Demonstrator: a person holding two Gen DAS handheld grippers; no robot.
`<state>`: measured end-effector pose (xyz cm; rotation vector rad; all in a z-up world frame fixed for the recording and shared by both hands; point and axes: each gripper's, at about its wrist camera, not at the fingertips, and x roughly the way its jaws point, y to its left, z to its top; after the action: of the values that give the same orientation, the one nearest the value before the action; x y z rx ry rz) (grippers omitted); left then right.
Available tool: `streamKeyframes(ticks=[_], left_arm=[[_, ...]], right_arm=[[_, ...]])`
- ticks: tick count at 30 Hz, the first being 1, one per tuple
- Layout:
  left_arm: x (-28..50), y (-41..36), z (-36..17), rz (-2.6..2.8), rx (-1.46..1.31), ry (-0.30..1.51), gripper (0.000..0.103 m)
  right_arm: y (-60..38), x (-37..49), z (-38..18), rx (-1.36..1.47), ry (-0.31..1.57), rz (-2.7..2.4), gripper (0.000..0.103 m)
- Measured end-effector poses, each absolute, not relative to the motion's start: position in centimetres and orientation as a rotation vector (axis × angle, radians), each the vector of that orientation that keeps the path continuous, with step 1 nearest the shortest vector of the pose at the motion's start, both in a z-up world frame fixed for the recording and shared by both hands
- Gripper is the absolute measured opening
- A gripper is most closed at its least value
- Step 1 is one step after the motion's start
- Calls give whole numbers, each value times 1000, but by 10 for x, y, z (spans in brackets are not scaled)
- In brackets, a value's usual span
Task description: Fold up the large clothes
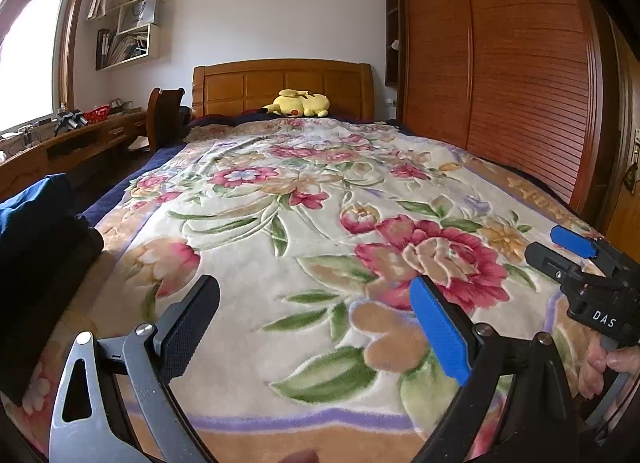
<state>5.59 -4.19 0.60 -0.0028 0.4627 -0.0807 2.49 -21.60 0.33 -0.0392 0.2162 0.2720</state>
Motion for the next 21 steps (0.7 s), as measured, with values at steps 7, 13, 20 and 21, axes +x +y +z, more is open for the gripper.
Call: streamKeyframes(ticks=[7,13,20,21], left_arm=[[50,-42,2,-83,-16,467,96],[49,-45,0,-91,-9,473,96],[48,-48,0,-94,-5,470,96],[47,-48,0,-93,-2,468,96]], right_arm=[[-217,25,4,-41,215,268,77],[-222,28,2,-47,220,267,77],[-227,30,2,-41,221,270,77],[-227,30,2,-44,221,270,77]])
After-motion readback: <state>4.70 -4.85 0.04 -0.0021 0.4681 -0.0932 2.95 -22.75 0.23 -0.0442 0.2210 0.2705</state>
